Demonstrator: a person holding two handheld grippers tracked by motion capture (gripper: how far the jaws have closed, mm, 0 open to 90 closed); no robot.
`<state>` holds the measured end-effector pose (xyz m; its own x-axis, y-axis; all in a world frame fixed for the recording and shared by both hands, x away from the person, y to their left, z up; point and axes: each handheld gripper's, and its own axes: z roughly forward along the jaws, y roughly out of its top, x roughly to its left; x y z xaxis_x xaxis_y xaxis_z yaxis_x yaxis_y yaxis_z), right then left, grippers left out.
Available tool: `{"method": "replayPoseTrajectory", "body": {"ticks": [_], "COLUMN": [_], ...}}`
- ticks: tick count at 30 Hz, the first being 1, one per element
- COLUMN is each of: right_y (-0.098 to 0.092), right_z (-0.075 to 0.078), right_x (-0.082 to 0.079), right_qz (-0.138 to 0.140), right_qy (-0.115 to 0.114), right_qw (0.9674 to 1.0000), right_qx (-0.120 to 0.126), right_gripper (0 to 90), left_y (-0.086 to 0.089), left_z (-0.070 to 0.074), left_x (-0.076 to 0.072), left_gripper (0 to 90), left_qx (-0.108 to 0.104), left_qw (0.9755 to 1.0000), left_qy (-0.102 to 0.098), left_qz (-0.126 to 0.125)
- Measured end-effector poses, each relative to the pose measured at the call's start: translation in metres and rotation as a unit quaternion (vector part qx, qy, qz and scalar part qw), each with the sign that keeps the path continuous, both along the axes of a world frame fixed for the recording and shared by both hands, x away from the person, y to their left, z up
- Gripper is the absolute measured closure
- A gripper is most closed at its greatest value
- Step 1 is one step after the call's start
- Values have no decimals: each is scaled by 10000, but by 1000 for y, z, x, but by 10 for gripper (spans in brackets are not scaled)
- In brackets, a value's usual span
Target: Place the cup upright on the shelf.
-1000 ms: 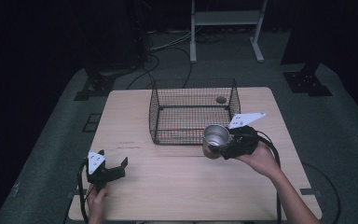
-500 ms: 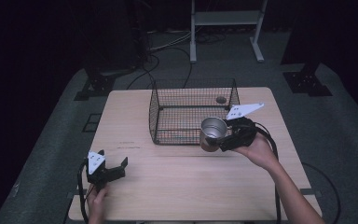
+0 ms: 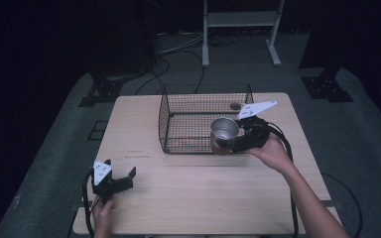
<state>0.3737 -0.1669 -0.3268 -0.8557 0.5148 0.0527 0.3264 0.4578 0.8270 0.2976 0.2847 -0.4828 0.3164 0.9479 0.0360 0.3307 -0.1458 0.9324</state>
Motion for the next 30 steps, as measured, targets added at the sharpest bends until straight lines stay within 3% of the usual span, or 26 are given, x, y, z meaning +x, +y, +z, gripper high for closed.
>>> {"method": "replayPoseTrajectory", "body": {"ticks": [15, 30], "right_y": [11, 24], "right_z": [12, 25], "right_x": [15, 39], "right_qz": [17, -135], "right_qy": [-21, 3], "right_qw": [10000, 9998], "right_qx": [-91, -137], "right_gripper": [181, 180], "left_y": [0, 0], "left_z": [0, 0], "left_x": [0, 0], "left_gripper": [0, 0], "left_qx": [6, -13], "left_qw": [10000, 10000], "left_qy": [-8, -31], "left_qz": [-5, -7]}}
